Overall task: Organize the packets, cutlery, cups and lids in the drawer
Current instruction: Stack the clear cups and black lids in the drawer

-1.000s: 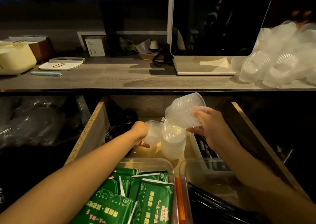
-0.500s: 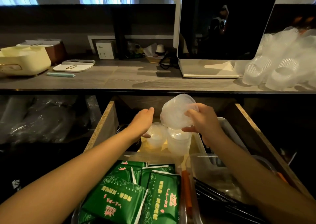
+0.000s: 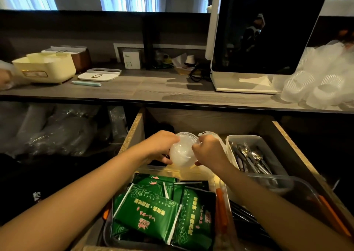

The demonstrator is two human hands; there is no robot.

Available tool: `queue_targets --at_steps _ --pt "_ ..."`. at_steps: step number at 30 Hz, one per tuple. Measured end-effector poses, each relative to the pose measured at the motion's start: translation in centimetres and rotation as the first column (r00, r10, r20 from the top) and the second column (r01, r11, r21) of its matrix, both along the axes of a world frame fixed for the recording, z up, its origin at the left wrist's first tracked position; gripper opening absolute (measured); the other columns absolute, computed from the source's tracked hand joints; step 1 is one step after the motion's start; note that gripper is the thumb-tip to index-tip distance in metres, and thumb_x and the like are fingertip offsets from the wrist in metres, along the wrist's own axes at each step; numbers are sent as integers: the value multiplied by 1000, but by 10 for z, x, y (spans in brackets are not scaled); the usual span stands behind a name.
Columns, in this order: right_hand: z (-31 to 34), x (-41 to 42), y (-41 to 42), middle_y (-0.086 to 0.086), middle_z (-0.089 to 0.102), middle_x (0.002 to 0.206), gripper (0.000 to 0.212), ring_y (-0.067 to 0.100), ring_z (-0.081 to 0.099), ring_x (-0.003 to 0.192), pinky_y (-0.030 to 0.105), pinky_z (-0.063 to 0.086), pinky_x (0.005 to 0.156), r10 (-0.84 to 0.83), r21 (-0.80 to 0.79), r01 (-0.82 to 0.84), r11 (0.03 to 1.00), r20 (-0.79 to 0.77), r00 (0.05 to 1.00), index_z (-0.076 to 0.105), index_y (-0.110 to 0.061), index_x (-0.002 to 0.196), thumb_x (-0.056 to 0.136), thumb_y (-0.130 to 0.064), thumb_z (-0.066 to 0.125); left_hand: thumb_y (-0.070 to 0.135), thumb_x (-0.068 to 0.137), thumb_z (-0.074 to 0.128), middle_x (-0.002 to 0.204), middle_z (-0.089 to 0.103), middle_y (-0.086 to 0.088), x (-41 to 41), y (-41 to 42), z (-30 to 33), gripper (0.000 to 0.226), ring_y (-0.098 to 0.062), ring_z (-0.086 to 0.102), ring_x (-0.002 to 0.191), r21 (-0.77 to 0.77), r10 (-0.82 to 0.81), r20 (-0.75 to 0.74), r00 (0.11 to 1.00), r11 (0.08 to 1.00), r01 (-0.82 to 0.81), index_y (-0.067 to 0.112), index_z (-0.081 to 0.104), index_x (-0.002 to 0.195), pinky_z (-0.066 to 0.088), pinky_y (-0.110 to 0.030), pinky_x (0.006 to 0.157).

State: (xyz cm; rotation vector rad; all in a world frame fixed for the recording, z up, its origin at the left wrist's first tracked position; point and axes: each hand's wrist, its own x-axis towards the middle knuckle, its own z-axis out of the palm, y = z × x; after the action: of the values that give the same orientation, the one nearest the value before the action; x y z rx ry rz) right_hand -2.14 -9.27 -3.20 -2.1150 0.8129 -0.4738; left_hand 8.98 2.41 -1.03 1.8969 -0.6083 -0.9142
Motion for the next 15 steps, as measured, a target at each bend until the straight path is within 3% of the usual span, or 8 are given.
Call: queue_targets --at_steps 2,4,7,10,15 --pt "-9 4 1 20 66 100 25 33 66 91 36 54 78 18 -89 -23 996 -52 998 65 4 107 93 -14 54 8 100 46 93 57 -15 2 -2 -9 15 -27 57 82 46 -16 54 998 999 13 11 61 98 55 -44 77" --pt "-12 7 1 15 66 106 28 28 62 99 23 41 76 29 -142 -50 989 -148 989 65 -1 113 97 -20 51 5 99 46 91 61 -15 5 -5 -15 17 -25 63 81 101 -19 102 995 995 9 9 62 98 60 -42 77" --pt "-12 13 -5 13 67 110 31 27 65 101 24 47 81 48 -123 -76 990 -222 974 62 -4 120 99 -24 49 6 100 41 87 62 -18 9 -9 -18 24 -28 65 74 116 19 113 993 993 -32 5 65 96 59 -31 58" --pt "-11 17 -11 12 69 102 33 27 70 91 34 56 88 38 -48 -49 998 -211 977 62 -6 123 98 -26 53 6 99 41 85 58 -19 12 -9 -15 22 -30 63 72 157 -21 137 990 988 -1 8 61 92 57 -36 64" --pt "-12 20 -11 8 65 75 30 20 66 63 26 57 66 90 4 -94 996 -345 934 64 -1 111 100 -24 48 16 104 46 93 64 -14 17 -10 -22 16 -28 66 74 224 -52 204 978 975 5 9 59 97 62 -41 74"
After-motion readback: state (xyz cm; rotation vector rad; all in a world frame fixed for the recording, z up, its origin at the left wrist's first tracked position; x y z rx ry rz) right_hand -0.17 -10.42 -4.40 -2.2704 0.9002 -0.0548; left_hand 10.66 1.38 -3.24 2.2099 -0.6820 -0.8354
